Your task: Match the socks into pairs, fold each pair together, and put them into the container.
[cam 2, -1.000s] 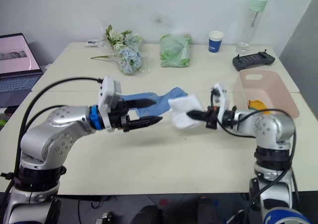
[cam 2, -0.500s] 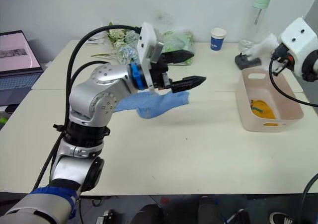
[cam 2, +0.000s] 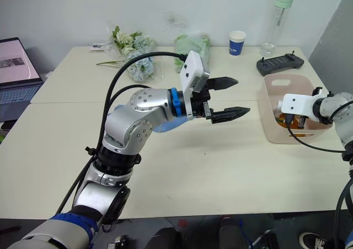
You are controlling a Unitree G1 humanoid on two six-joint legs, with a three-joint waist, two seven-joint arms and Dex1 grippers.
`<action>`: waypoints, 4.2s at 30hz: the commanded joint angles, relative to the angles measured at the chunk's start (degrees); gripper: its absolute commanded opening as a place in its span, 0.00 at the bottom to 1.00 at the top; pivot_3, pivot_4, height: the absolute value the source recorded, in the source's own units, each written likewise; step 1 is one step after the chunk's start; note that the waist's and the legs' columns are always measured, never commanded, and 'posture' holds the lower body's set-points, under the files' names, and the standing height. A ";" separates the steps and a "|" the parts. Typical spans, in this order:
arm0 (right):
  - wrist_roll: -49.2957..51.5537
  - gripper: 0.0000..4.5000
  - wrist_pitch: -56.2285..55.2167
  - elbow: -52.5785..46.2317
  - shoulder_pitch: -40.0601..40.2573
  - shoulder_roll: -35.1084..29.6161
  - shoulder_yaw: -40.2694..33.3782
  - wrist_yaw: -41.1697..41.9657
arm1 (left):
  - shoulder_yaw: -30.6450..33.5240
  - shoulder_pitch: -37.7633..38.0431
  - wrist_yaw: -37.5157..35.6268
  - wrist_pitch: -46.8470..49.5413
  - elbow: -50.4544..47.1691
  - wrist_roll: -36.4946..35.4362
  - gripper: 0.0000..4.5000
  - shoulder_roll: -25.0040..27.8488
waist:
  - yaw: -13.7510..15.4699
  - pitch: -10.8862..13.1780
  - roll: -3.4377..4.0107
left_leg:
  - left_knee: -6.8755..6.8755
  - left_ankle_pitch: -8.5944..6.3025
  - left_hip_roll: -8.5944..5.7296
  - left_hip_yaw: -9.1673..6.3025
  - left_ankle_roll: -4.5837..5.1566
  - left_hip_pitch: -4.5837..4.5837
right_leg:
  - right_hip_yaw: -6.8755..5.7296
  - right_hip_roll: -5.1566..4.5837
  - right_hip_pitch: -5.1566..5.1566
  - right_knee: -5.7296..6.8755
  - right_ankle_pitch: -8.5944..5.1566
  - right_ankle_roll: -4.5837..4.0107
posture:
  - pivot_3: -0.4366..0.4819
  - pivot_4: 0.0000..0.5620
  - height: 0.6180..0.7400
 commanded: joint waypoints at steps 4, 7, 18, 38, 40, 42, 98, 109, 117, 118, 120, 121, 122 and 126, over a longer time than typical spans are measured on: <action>2.68 0.67 0.66 -1.02 -6.95 -3.87 -3.32 13.22 | 0.84 0.31 0.81 -0.05 -3.43 -0.25 1.00 0.14 | 0.28 0.00 0.01 | -0.01 0.00 0.01 0.06 0.00 0.01 | 0.05 0.00 -0.03 0.00 0.01 0.01 | 0.48 0.27 1.00; 3.70 0.90 2.02 -1.29 -10.16 -5.70 -4.04 19.74 | 0.82 0.76 0.88 0.10 -3.77 -0.30 1.00 0.21 | 0.40 0.01 0.02 | -0.02 0.00 0.01 0.08 0.00 0.00 | 0.06 0.00 -0.04 -0.02 0.01 0.00 | 0.48 0.27 1.00; 4.21 0.97 9.15 4.22 -22.95 -2.89 -7.45 17.97 | 1.07 0.61 0.66 -0.74 -3.72 -0.23 1.00 0.71 | 0.49 0.01 0.01 | -0.01 0.00 0.02 0.20 0.02 0.06 | 0.16 0.02 -0.04 0.03 0.08 -0.03 | 0.48 0.27 1.00; -3.17 0.01 -0.60 24.54 -15.68 9.19 -1.60 8.50 | 0.75 0.90 1.34 -0.14 -4.57 1.15 1.00 1.21 | -0.18 -0.01 0.01 | 0.02 0.05 0.06 0.57 0.11 0.15 | 0.49 0.05 -0.14 0.08 0.26 0.04 | 0.48 0.27 1.00; -3.30 0.01 -0.75 24.59 -16.41 8.46 -1.74 8.61 | 0.84 1.29 1.34 0.00 -4.80 1.08 1.00 1.58 | -0.16 -0.01 0.01 | 0.02 0.05 0.05 0.57 0.11 0.14 | 0.49 0.05 -0.14 0.05 0.26 0.05 | 0.48 0.27 1.00; -3.73 0.01 -1.17 24.51 -17.13 7.65 -1.83 8.33 | 0.89 1.45 1.32 0.09 -4.92 0.98 1.00 1.81 | -0.13 -0.01 0.01 | 0.02 0.05 0.05 0.57 0.11 0.12 | 0.49 0.04 -0.15 0.04 0.26 0.05 | 0.48 0.27 1.00; 18.51 1.00 28.27 -38.95 21.25 38.83 -15.92 -27.40 | 10.02 30.83 14.28 -18.50 5.38 16.93 1.00 12.59 | 0.35 -0.51 -0.29 | -0.13 -0.01 0.12 0.49 0.25 0.84 | 0.44 0.20 0.37 0.05 0.32 -0.02 | 0.48 0.27 1.00; 19.78 1.00 26.40 -37.45 21.19 40.11 -17.21 -28.91 | 4.85 21.69 15.66 -20.36 20.85 23.73 0.72 9.42 | -0.33 -0.51 -0.29 | -0.11 0.00 0.11 0.58 0.26 0.73 | 0.54 0.16 0.15 0.21 0.34 0.00 | 0.48 0.27 1.00; 19.64 1.00 26.92 -39.78 23.47 39.60 -17.44 -28.73 | 6.16 21.02 13.78 -20.54 20.95 22.16 0.21 7.68 | -0.20 -0.51 -0.29 | -0.12 0.00 0.11 0.58 0.25 0.66 | 0.54 0.15 0.08 0.19 0.35 0.00 | 0.48 0.27 1.00; 19.69 1.00 27.00 -39.78 23.41 39.55 -17.53 -28.73 | 6.13 21.38 13.14 -20.72 20.39 21.96 0.15 7.82 | -0.27 -0.51 -0.29 | -0.12 0.00 0.12 0.58 0.25 0.66 | 0.54 0.16 0.07 0.20 0.35 0.00 | 0.48 0.27 1.00; 19.70 1.00 27.08 -39.73 23.36 39.41 -17.57 -28.58 | 6.25 21.95 12.30 -20.85 19.41 21.59 0.02 7.90 | -0.29 -0.51 -0.29 | -0.13 0.00 0.12 0.58 0.25 0.66 | 0.54 0.16 0.07 0.21 0.35 0.00 | 0.48 0.27 1.00; 19.77 1.00 27.08 -39.61 23.36 39.23 -17.64 -28.32 | 6.17 22.50 11.79 -20.96 18.47 21.55 0.00 8.06 | -0.28 -0.51 -0.29 | -0.13 0.00 0.12 0.57 0.25 0.66 | 0.53 0.16 0.07 0.20 0.35 0.00 | 0.48 0.27 1.00; 19.85 1.00 27.14 -39.54 23.42 38.91 -17.66 -27.82 | 6.08 23.14 11.21 -21.18 17.30 21.44 0.00 8.29 | -0.30 -0.51 -0.29 | -0.13 0.00 0.12 0.57 0.25 0.66 | 0.54 0.16 0.07 0.20 0.34 0.00 | 0.48 0.27 1.00; 21.24 1.00 27.68 -40.26 24.58 35.98 -16.49 -21.89 | 5.60 28.05 7.00 -18.79 8.58 19.99 0.00 10.80 | -0.28 -0.51 -0.28 | -0.14 0.00 0.13 0.57 0.25 0.63 | 0.55 0.15 0.06 0.14 0.35 0.00 | 0.48 0.27 1.00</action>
